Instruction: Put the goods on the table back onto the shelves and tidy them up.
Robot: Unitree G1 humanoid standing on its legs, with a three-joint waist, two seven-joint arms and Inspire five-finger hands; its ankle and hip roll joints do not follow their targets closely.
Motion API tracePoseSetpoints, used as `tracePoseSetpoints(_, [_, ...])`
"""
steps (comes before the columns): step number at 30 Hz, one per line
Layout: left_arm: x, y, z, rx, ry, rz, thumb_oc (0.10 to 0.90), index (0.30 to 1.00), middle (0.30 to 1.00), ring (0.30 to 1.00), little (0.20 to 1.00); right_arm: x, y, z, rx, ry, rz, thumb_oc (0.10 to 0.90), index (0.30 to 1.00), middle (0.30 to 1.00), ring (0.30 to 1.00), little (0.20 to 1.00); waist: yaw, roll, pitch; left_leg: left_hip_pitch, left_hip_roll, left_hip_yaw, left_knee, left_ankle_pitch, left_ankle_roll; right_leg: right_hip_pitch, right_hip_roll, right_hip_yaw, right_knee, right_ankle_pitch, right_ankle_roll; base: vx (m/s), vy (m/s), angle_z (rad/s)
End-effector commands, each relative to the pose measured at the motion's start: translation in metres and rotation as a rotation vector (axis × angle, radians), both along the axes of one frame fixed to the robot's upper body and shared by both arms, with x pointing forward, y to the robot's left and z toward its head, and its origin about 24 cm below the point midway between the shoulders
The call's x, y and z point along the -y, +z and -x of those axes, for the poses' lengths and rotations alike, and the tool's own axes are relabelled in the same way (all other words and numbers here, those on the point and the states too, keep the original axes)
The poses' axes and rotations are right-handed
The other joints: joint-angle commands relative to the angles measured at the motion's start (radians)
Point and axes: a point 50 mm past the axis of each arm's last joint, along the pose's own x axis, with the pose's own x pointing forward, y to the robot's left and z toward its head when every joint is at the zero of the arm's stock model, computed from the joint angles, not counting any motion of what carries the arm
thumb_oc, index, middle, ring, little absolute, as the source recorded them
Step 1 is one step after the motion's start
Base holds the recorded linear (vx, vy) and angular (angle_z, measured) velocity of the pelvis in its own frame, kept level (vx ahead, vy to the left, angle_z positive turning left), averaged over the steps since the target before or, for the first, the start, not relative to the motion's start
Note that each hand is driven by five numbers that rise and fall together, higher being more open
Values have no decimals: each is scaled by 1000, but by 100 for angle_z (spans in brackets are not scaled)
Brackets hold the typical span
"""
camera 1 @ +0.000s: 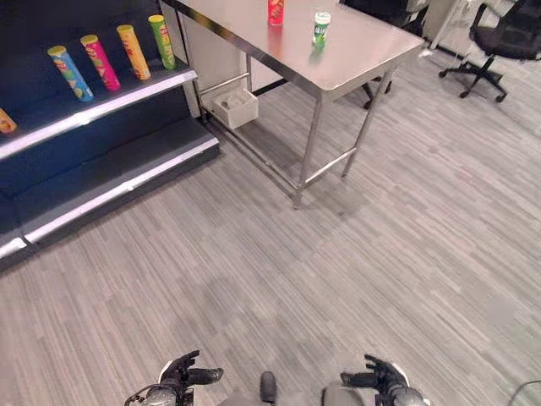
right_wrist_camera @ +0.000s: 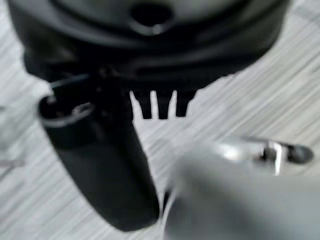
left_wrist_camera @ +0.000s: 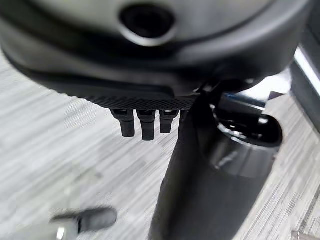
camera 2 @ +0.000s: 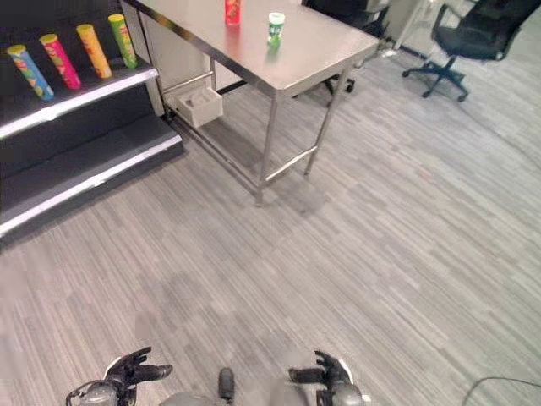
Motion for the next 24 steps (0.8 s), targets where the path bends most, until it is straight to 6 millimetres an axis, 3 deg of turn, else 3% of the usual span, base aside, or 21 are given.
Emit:
tracePoseSetpoints(1, [-15, 9, -6, 58, 0, -53, 800, 900, 900, 900, 900, 19, 15, -19, 78, 9, 68, 800, 900, 900, 900, 900, -29, -46, 26, -19, 70, -72, -11, -23, -118, 108, 114, -53, -517, 192, 28, 534, -80, 18])
tracePoseSetpoints(3, [-15, 12, -13, 76, -9, -57, 800, 900, 900, 900, 900, 21, 12, -13, 52, -3, 72, 800, 900, 900, 900, 900, -56, -68, 24, 41, 50, -95, -22, -61, -129, 82, 149, -60, -730, 242, 61, 471, -80, 29])
tracePoseSetpoints(5, [-13, 12, -15, 75, -14, -57, 800, 900, 900, 900, 900, 23, 9, -6, 20, -6, 81, 800, 900, 900, 900, 900, -69, -77, 25, 86, 54, -104, -22, -94, -142, 79, 166, -113, -835, 283, 80, 363, -57, 46])
tracePoseSetpoints(7, [-10, 11, -16, 74, -29, -51, 800, 900, 900, 900, 900, 24, 8, -3, 10, -7, 84, 800, 900, 900, 900, 900, -71, -84, 17, 99, 51, -111, -22, -110, -147, 97, 169, -122, -854, 281, 75, 307, -82, 72])
tracePoseSetpoints(8, [-6, 10, -16, 77, -47, -48, 800, 900, 900, 900, 900, 26, 6, 4, -6, -2, 88, 800, 900, 900, 900, 900, -73, -92, 3, 138, 62, -120, -22, -142, -150, 117, 173, -121, -842, 302, 49, 469, -147, 77])
tracePoseSetpoints(11, [1, 12, -21, 112, -41, -22, 800, 900, 900, 900, 900, 33, 7, 7, -10, -14, 102, 800, 900, 900, 900, 900, -74, -87, -4, 114, 85, -120, 91, -164, -182, 164, 177, -131, -838, 297, 31, 345, -178, 50])
tracePoseSetpoints(14, [7, 14, -24, 134, -61, 0, 800, 900, 900, 900, 900, 39, 10, 6, 7, -25, 109, 800, 900, 900, 900, 900, -74, -88, -6, 26, 110, -77, 359, -95, -251, 237, 186, -154, -851, 254, -1, 251, -173, 6])
tracePoseSetpoints(16, [9, 15, -25, 146, -44, 11, 800, 900, 900, 900, 900, 41, 13, 3, 23, -27, 117, 800, 900, 900, 900, 900, -63, -99, 18, -71, 110, -69, 589, -5, -283, 291, 187, -148, -856, 219, -30, 187, -161, 3])
tracePoseSetpoints(17, [9, 15, -25, 143, -33, 8, 800, 900, 900, 900, 900, 42, 14, 2, 25, -35, 123, 800, 900, 900, 900, 900, -60, -105, 31, -120, 127, -47, 671, 25, -289, 311, 185, -148, -856, 201, -40, 107, -108, -27])
tracePoseSetpoints(18, [9, 15, -25, 143, -33, 8, 800, 900, 900, 900, 900, 42, 14, 2, 25, -35, 123, 800, 900, 900, 900, 900, -61, -102, 31, -124, 130, -49, 679, 21, -289, 310, 188, -149, -856, 201, -41, 179, -104, -24])
tracePoseSetpoints(19, [12, 13, -25, 133, -28, 16, 800, 900, 900, 900, 900, 43, 13, 3, 16, -58, 119, 800, 900, 900, 900, 900, -56, -112, 41, -198, 177, 13, 693, 38, -267, 349, 181, -144, -856, 172, -54, 141, -53, -29])
tracePoseSetpoints(20, [12, 13, -25, 133, -28, 16, 800, 900, 900, 900, 900, 43, 13, 3, 16, -58, 120, 800, 900, 900, 900, 900, -53, -108, 44, -198, 182, 14, 700, 32, -267, 352, 185, -142, -856, 171, -55, 344, -34, -17])
tracePoseSetpoints(21, [13, 11, -23, 119, -33, 17, 800, 900, 900, 900, 900, 41, 12, 3, 16, -70, 112, 800, 900, 900, 900, 900, -34, -110, 51, -245, 183, 30, 580, -23, -233, 385, 183, -118, -856, 153, -47, 300, 52, -19])
tracePoseSetpoints(22, [14, 10, -21, 109, -41, 14, 800, 900, 900, 900, 900, 41, 11, 4, 12, -68, 112, 800, 900, 900, 900, 900, -29, -109, 49, -242, 176, 21, 491, -42, -224, 387, 179, -108, -856, 146, -38, 395, 97, -14])
tracePoseSetpoints(23, [14, 9, -19, 97, -45, 11, 800, 900, 900, 900, 900, 40, 10, 5, 5, -65, 113, 800, 900, 900, 900, 900, -21, -103, 44, -252, 167, -1, 356, -18, -224, 389, 178, -100, -856, 137, -31, 532, 205, -36])
tracePoseSetpoints(24, [14, 7, -16, 86, -49, 9, 800, 900, 900, 900, 900, 40, 9, 7, -7, -55, 123, 800, 900, 900, 900, 900, 13, -67, 35, -286, 161, -77, 49, 129, -248, 436, 210, -73, -856, 90, -24, 532, 207, -27])
